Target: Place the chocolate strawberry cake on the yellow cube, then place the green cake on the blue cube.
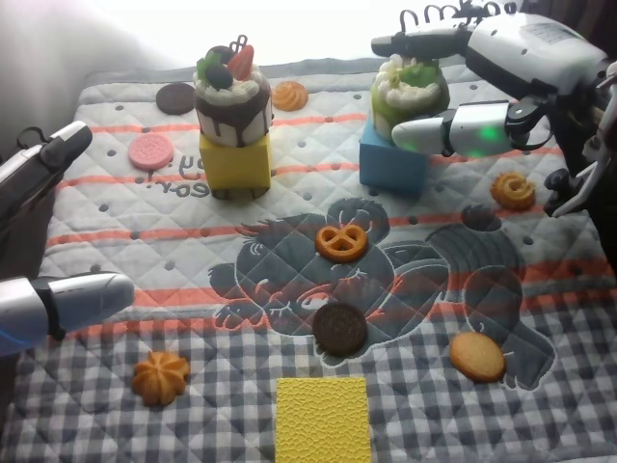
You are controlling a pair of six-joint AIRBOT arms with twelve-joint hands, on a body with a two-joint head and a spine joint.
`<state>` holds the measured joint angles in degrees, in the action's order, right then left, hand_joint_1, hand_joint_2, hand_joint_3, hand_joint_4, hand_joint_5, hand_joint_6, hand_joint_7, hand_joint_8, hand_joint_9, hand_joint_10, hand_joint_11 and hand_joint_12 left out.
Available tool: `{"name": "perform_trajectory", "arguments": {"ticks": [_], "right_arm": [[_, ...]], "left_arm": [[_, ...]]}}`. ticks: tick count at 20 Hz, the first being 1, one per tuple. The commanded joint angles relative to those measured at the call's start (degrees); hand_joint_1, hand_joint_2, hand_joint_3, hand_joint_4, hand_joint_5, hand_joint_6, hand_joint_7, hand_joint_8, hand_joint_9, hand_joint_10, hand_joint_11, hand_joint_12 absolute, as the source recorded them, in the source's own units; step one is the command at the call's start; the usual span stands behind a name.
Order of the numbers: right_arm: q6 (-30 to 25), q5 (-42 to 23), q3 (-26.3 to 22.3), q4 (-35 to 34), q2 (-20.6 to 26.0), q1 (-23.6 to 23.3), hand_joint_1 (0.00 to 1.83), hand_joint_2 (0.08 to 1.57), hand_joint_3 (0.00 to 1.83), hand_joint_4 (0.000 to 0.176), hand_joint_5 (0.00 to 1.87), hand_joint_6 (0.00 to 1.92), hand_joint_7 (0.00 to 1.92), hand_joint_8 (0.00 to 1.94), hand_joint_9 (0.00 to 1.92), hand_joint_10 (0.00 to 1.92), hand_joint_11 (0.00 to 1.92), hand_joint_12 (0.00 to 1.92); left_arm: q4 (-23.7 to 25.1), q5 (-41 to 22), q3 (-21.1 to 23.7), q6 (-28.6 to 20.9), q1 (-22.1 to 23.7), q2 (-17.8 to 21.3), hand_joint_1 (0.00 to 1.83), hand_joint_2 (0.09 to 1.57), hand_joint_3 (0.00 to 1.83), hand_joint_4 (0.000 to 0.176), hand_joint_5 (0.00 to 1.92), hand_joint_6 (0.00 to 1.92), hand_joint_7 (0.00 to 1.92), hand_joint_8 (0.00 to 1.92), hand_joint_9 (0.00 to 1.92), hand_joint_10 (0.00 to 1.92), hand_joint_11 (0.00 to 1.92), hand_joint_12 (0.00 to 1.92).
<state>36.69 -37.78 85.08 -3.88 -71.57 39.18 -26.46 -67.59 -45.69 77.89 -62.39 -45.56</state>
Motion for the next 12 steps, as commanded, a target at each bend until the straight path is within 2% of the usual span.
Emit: {"name": "perform_trajectory", "arguments": {"ticks": [1,3,4,5,6,7,9,10,11,12], "right_arm": [[-0.25,-5.79,-0.17,-0.41,-0.13,-0.21,0.54,1.10,0.00,0.109,0.37,0.00,0.31,0.00,0.26,0.00,0.00,0.66],[-0.25,-5.78,-0.17,-0.41,-0.12,-0.14,0.56,1.09,0.00,0.109,0.37,0.00,0.29,0.00,0.25,0.00,0.00,0.63],[-0.25,-5.78,-0.17,-0.42,-0.11,-0.13,0.56,1.10,0.00,0.105,0.38,0.00,0.30,0.00,0.28,0.01,0.00,0.73],[-0.25,-5.78,-0.18,-0.43,-0.07,-0.09,0.56,1.10,0.00,0.103,0.38,0.00,0.31,0.00,0.27,0.00,0.00,0.72],[-0.25,-5.78,-0.18,-0.47,-0.05,-0.02,0.55,1.11,0.00,0.112,0.37,0.00,0.31,0.00,0.28,0.00,0.00,0.73],[-0.25,-5.78,-0.19,-0.56,-0.04,0.07,0.57,1.11,0.00,0.122,0.37,0.00,0.31,0.00,0.29,0.00,0.00,0.75],[-0.25,-5.81,-0.23,-0.77,0.03,0.31,0.58,1.10,0.00,0.113,0.38,0.00,0.31,0.00,0.28,0.00,0.00,0.71],[-0.25,-5.81,-0.25,-0.91,0.11,0.56,0.58,1.11,0.00,0.113,0.38,0.00,0.32,0.00,0.30,0.00,0.00,0.77],[-0.25,-5.81,-0.25,-1.09,0.18,0.80,0.57,1.12,0.00,0.115,0.38,0.00,0.31,0.00,0.29,0.00,0.00,0.74],[-0.25,-5.81,-0.26,-1.33,0.29,1.05,0.55,1.12,0.00,0.122,0.38,0.00,0.32,0.00,0.31,0.01,0.00,0.82]], "left_arm": [[0.69,-7.23,-0.24,-0.54,0.27,0.02,0.74,0.94,0.01,0.120,0.00,0.00,0.00,0.00,0.00,0.00,0.00,0.00],[0.68,-7.24,-0.24,-0.56,0.27,-0.04,0.72,0.93,0.00,0.133,0.00,0.00,0.00,0.00,0.00,0.00,0.00,0.00],[0.68,-7.25,-0.24,-0.58,0.26,-0.04,0.74,0.93,0.00,0.145,0.00,0.00,0.00,0.00,0.00,0.00,0.00,0.00],[0.68,-7.28,-0.24,-0.65,0.23,-0.04,0.74,0.92,0.00,0.144,0.00,0.00,0.00,0.00,0.00,0.00,0.00,0.00],[0.68,-7.32,-0.24,-0.78,0.17,-0.04,0.76,0.93,0.00,0.144,0.00,0.00,0.00,0.00,0.00,0.00,0.00,0.00],[0.67,-7.38,-0.24,-0.84,0.13,-0.04,0.77,0.93,0.00,0.124,0.00,0.00,0.00,0.00,0.00,0.00,0.00,0.00],[0.67,-7.50,-0.23,-0.91,0.06,-0.04,0.76,0.94,0.00,0.130,0.00,0.00,0.00,0.00,0.00,0.00,0.00,0.00],[0.65,-7.53,-0.23,-0.93,0.01,-0.06,0.76,0.94,0.00,0.126,0.00,0.00,0.00,0.00,0.00,0.00,0.00,0.00],[0.63,-7.54,-0.23,-0.95,-0.02,-0.07,0.78,0.93,0.00,0.133,0.00,0.00,0.00,0.00,0.00,0.00,0.00,0.00],[0.59,-7.56,-0.23,-0.97,-0.07,-0.10,0.78,0.94,0.00,0.133,0.00,0.00,0.00,0.00,0.00,0.00,0.00,0.00]]}}
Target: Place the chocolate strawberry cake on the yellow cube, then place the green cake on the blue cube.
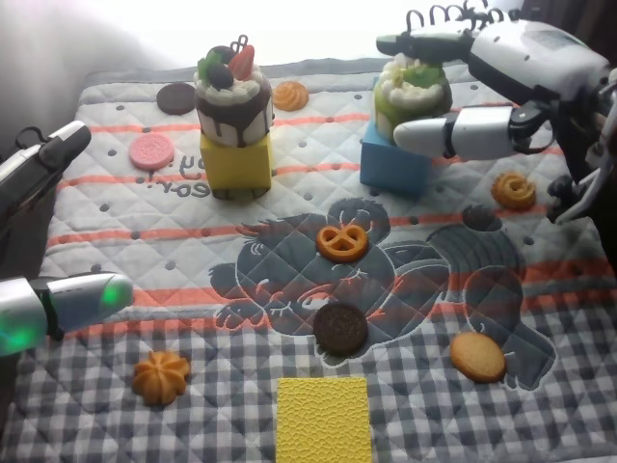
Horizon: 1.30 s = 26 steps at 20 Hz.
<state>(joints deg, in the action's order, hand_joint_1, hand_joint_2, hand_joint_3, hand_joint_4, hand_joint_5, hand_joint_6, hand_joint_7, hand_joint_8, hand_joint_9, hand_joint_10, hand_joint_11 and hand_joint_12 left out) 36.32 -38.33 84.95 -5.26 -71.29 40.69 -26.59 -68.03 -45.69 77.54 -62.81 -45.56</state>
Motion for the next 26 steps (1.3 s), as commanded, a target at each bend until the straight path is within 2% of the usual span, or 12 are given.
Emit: {"name": "perform_trajectory", "arguments": {"ticks": [1,3,4,7,11,12,14,16,18,20,22,26], "right_arm": [[0.12,-5.26,-0.12,-0.31,0.16,-0.09,0.53,1.11,0.00,0.124,0.37,0.00,0.31,0.00,0.30,0.00,0.00,0.79],[0.12,-5.26,-0.12,-0.74,0.35,0.29,0.53,1.11,0.00,0.111,0.34,0.00,0.28,0.00,0.26,0.01,0.00,0.63],[0.12,-5.27,-0.12,-0.95,0.42,0.47,0.52,1.11,0.00,0.106,0.32,0.00,0.27,0.00,0.24,0.00,0.00,0.56],[0.13,-5.27,-0.11,-1.55,0.68,0.96,0.54,1.10,0.00,0.091,0.30,0.00,0.26,0.00,0.23,0.00,0.00,0.53],[0.24,-5.27,-0.04,-1.70,0.70,1.00,0.49,1.08,0.00,0.120,0.25,0.00,0.23,0.00,0.24,0.00,0.00,0.63],[0.26,-5.27,-0.02,-1.70,0.70,1.00,0.50,1.08,0.00,0.137,0.21,0.00,0.21,0.00,0.23,0.00,0.00,0.64],[0.29,-5.26,-0.02,-1.72,0.72,1.00,0.50,1.05,0.00,0.172,0.10,0.00,0.17,0.00,0.22,0.00,0.00,0.68],[0.30,-5.27,-0.02,-1.73,0.72,1.00,0.51,1.04,0.00,0.176,0.03,0.00,0.12,0.00,0.18,0.00,0.00,0.63],[0.30,-5.29,-0.04,-1.74,0.72,1.00,0.49,1.03,0.00,0.176,0.00,0.00,0.11,0.00,0.17,0.00,0.00,0.65],[0.30,-5.30,-0.08,-1.75,0.72,1.00,0.51,1.02,0.00,0.176,0.00,0.00,0.03,0.00,0.11,0.00,0.00,0.57],[0.30,-5.36,-0.12,-1.76,0.72,1.00,0.48,1.01,0.00,0.176,0.00,0.00,0.00,0.00,0.07,0.00,0.00,0.49],[0.30,-5.55,-0.28,-1.77,0.74,0.99,0.43,0.97,0.00,0.176,0.00,0.00,0.00,0.00,0.00,0.00,0.00,0.37]], "left_arm": [[0.67,-7.22,-0.23,-0.68,0.22,-0.14,0.76,0.94,0.00,0.137,0.00,0.00,0.00,0.00,0.00,0.00,0.00,0.00],[0.60,-7.37,-0.23,-0.84,0.06,-0.17,0.75,0.94,0.00,0.140,0.00,0.00,0.00,0.00,0.00,0.00,0.00,0.00],[0.55,-7.46,-0.24,-0.93,-0.04,-0.17,0.75,0.94,0.01,0.118,0.00,0.00,0.00,0.00,0.00,0.00,0.00,0.00],[0.49,-7.59,-0.24,-1.05,-0.21,-0.18,0.73,0.93,0.00,0.119,0.00,0.00,0.00,0.00,0.00,0.00,0.00,0.00],[0.39,-7.59,-0.27,-1.06,-0.25,-0.32,0.78,0.95,0.01,0.111,0.00,0.00,0.00,0.00,0.00,0.00,0.00,0.00],[0.37,-7.58,-0.29,-1.06,-0.25,-0.34,0.78,0.96,0.01,0.093,0.00,0.00,0.00,0.00,0.00,0.00,0.00,0.00],[0.32,-7.59,-0.29,-1.06,-0.27,-0.36,0.77,0.95,0.00,0.109,0.00,0.00,0.00,0.00,0.00,0.00,0.00,0.00],[0.29,-7.59,-0.29,-1.06,-0.29,-0.38,0.77,0.96,0.01,0.115,0.00,0.00,0.00,0.00,0.00,0.00,0.00,0.00],[0.24,-7.59,-0.29,-1.06,-0.31,-0.53,0.77,0.97,0.01,0.099,0.00,0.00,0.00,0.00,0.00,0.00,0.00,0.00],[0.22,-7.61,-0.27,-1.08,-0.33,-0.58,0.75,0.96,0.00,0.122,0.00,0.00,0.00,0.00,0.00,0.00,0.00,0.00],[0.19,-7.68,-0.27,-1.23,-0.39,-0.58,0.75,0.97,0.01,0.108,0.00,0.00,0.00,0.00,0.00,0.00,0.00,0.00],[0.18,-7.78,-0.27,-1.41,-0.43,-0.61,0.77,0.98,0.01,0.116,0.00,0.00,0.00,0.00,0.00,0.00,0.00,0.00]]}}
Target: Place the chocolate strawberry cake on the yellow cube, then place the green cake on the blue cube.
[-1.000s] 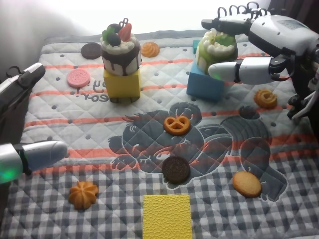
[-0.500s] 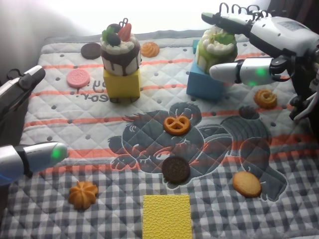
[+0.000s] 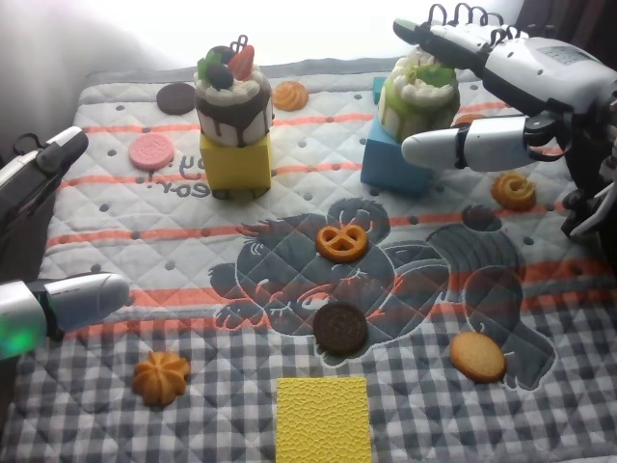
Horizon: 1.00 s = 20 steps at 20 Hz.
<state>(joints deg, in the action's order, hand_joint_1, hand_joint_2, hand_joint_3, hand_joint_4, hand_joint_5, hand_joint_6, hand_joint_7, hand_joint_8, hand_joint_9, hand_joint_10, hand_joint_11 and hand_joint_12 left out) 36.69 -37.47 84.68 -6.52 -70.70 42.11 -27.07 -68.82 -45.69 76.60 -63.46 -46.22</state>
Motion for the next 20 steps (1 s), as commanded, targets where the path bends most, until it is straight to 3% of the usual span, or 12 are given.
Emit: {"name": "perform_trajectory", "arguments": {"ticks": [1,2,3,4,6,8,12,15,16,19,20], "right_arm": [[-0.07,-6.54,-0.10,-0.52,0.21,-0.43,0.42,0.95,0.00,0.176,0.00,0.00,0.00,0.00,0.00,0.00,0.00,0.30],[-0.06,-6.77,-0.31,-0.56,0.36,-0.43,0.40,0.94,0.00,0.176,0.00,0.00,0.00,0.00,0.00,0.00,0.00,0.13],[0.17,-6.99,-0.67,-0.66,0.60,-0.43,0.42,0.95,0.00,0.176,0.00,0.00,0.00,0.00,0.00,0.00,0.00,0.02],[2.44,-7.22,-1.40,-1.59,1.06,-0.44,0.42,0.93,0.00,0.176,0.00,0.00,0.00,0.00,0.00,0.00,0.00,0.00],[3.79,-7.41,-2.01,-1.83,1.62,-0.81,0.36,0.89,0.00,0.176,0.00,0.00,0.00,0.00,0.00,0.00,0.00,0.00],[3.79,-7.49,-1.97,-1.95,1.91,-0.96,0.43,0.90,0.00,0.176,0.00,0.00,0.00,0.00,0.00,0.00,0.00,0.00],[3.79,-7.49,-1.60,-2.47,2.12,-1.22,0.48,0.89,0.00,0.176,0.00,0.00,0.00,0.00,0.00,0.00,0.00,0.00],[3.79,-7.68,-1.28,-2.62,2.13,-1.98,0.50,0.89,0.00,0.176,0.00,0.00,0.00,0.00,0.00,0.00,0.00,0.00],[3.79,-7.85,-1.07,-2.65,2.14,-2.48,0.51,0.90,0.00,0.176,0.00,0.00,0.00,0.00,0.00,0.00,0.00,0.00],[3.87,-8.84,-0.80,-2.60,2.92,-4.93,0.54,0.92,0.01,0.176,0.00,0.00,0.00,0.00,0.00,0.00,0.00,0.00],[3.88,-9.61,-1.03,-2.59,3.50,-5.35,0.53,0.92,0.01,0.176,0.00,0.00,0.00,0.00,0.00,0.00,0.00,0.00]], "left_arm": [[0.66,-6.99,-0.25,-0.51,0.20,0.01,0.79,0.97,0.00,0.113,0.00,0.00,0.00,0.00,0.00,0.00,0.00,0.00],[0.65,-6.99,-0.24,-0.57,0.15,-0.03,0.78,0.97,0.00,0.102,0.00,0.00,0.00,0.00,0.00,0.00,0.00,0.00],[0.58,-7.03,-0.23,-0.62,0.04,-0.05,0.77,0.97,0.00,0.116,0.00,0.00,0.00,0.00,0.00,0.00,0.00,0.00],[0.47,-7.16,-0.23,-0.76,-0.17,-0.06,0.76,0.98,0.00,0.119,0.00,0.00,0.00,0.00,0.00,0.00,0.00,0.00],[0.39,-7.39,-0.24,-1.08,-0.39,-0.06,0.78,0.98,0.00,0.116,0.00,0.00,0.00,0.00,0.00,0.00,0.00,0.00],[0.37,-7.49,-0.24,-1.33,-0.53,-0.06,0.77,0.98,0.00,0.101,0.00,0.00,0.00,0.00,0.00,0.00,0.00,0.00],[0.37,-7.52,-0.24,-1.35,-0.53,-0.08,0.79,0.98,0.00,0.114,0.00,0.00,0.00,0.00,0.00,0.00,0.00,0.00],[0.37,-7.56,-0.24,-1.40,-0.54,-0.09,0.79,0.98,0.00,0.093,0.00,0.00,0.00,0.00,0.00,0.00,0.00,0.00],[0.37,-7.56,-0.24,-1.40,-0.55,-0.09,0.79,0.99,0.01,0.099,0.00,0.00,0.00,0.00,0.00,0.00,0.00,0.00],[0.31,-7.72,-0.33,-1.43,-0.57,-0.08,0.81,0.99,0.00,0.092,0.00,0.00,0.00,0.00,0.00,0.00,0.00,0.00],[0.31,-7.87,-0.41,-1.45,-0.55,-0.06,0.79,0.98,0.00,0.104,0.00,0.00,0.00,0.00,0.00,0.00,0.00,0.00]]}}
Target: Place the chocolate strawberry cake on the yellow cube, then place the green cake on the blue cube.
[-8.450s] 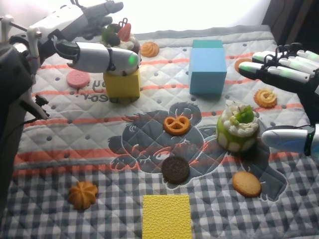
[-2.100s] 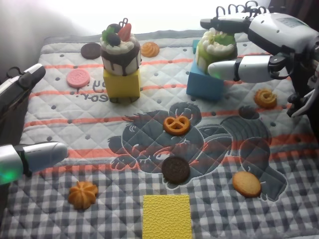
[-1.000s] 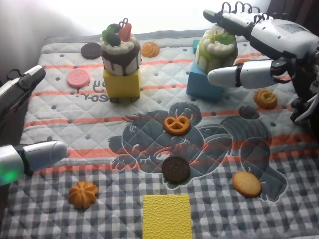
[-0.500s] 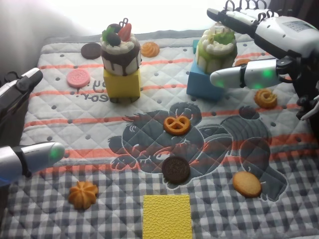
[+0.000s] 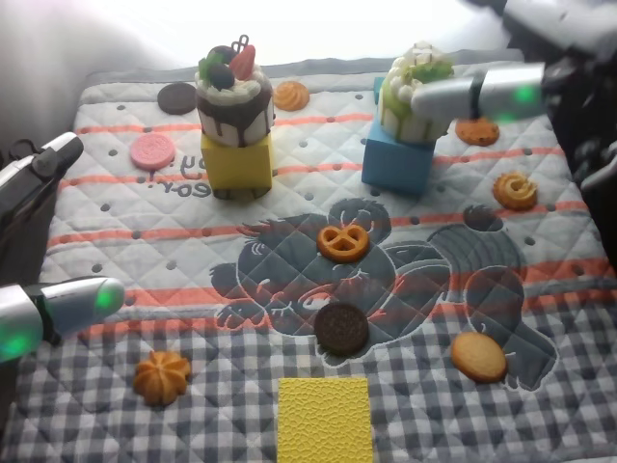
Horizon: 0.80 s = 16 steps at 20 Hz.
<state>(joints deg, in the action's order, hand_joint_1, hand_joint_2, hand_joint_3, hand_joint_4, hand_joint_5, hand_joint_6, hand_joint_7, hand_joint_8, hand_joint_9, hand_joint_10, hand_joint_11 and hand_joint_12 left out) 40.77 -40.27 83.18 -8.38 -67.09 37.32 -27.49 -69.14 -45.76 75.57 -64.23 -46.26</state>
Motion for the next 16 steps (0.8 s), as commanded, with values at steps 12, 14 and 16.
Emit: {"name": "perform_trajectory", "arguments": {"ticks": [12,14,16], "right_arm": [[-0.24,-58.39,-25.42,-9.78,14.85,34.35,0.54,0.95,0.00,0.176,0.00,0.00,0.00,0.00,0.00,0.00,0.00,0.00],[-0.26,-60.68,-27.45,-10.63,14.38,37.86,0.49,0.95,0.00,0.176,0.00,0.00,0.00,0.00,0.00,0.00,0.00,0.00],[-1.28,-60.67,-26.92,-10.81,13.86,38.37,0.51,0.95,0.00,0.176,0.00,0.00,0.00,0.00,0.00,0.00,0.00,0.00]], "left_arm": [[4.94,-30.03,0.56,-16.56,-6.97,3.33,0.63,0.92,0.00,0.176,0.00,0.00,0.00,0.00,0.00,0.00,0.00,0.00],[5.95,-30.01,0.91,-16.87,-7.22,2.40,0.57,0.96,0.00,0.176,0.00,0.00,0.00,0.00,0.00,0.00,0.00,0.00],[5.63,-30.01,0.89,-17.15,-7.23,1.74,0.49,0.97,0.01,0.172,0.00,0.00,0.00,0.00,0.00,0.00,0.00,0.00]]}}
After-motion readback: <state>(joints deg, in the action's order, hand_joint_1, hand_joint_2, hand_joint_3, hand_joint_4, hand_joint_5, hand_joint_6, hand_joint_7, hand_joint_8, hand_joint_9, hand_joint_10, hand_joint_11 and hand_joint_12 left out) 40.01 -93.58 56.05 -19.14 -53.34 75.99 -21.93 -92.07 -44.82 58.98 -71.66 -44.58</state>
